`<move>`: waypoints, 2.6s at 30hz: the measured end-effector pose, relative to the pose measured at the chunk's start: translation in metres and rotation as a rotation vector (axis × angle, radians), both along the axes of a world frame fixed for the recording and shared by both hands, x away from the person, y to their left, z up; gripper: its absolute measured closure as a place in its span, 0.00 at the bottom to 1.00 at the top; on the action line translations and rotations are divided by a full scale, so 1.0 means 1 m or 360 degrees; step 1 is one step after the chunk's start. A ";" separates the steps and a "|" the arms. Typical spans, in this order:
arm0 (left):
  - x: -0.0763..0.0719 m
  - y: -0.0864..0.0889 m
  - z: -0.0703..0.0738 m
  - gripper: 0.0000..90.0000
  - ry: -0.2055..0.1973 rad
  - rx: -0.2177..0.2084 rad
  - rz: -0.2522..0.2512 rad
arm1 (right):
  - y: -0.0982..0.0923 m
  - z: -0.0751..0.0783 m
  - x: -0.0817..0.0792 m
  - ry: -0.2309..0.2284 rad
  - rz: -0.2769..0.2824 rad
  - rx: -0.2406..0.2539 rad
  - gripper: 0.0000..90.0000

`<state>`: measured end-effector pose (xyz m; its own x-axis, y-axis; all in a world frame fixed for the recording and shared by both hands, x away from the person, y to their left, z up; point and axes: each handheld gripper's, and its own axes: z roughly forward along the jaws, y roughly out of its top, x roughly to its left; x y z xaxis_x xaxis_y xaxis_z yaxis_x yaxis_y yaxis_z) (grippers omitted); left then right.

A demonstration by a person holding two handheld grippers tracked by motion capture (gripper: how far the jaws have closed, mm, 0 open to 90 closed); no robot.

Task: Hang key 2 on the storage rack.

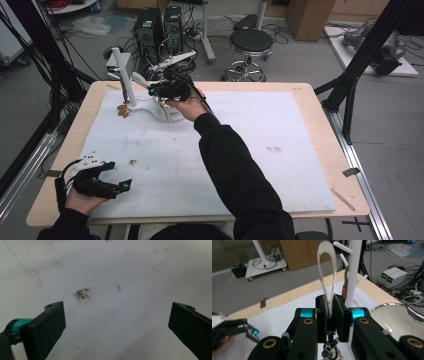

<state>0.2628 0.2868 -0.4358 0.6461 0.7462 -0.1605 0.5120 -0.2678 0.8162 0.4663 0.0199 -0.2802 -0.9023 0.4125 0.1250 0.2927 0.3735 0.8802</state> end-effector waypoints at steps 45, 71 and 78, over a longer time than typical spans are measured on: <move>0.001 0.003 -0.002 0.02 -0.0001 -0.0024 -0.0016 | 0.124 0.040 0.059 -0.0058 0.0121 0.0099 0.91; 0.005 0.005 -0.002 0.02 -0.0025 -0.0043 -0.0006 | 0.127 0.028 0.086 -0.0076 0.0000 0.0129 0.91; 0.004 0.005 -0.002 0.02 -0.0023 -0.0042 -0.0006 | 0.130 0.021 0.089 -0.0060 -0.0026 0.0112 0.91</move>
<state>0.2669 0.2916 -0.4377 0.6512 0.7395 -0.1705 0.4991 -0.2482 0.8302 0.5554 0.1495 -0.2592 -0.9001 0.4188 0.1203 0.2646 0.3060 0.9145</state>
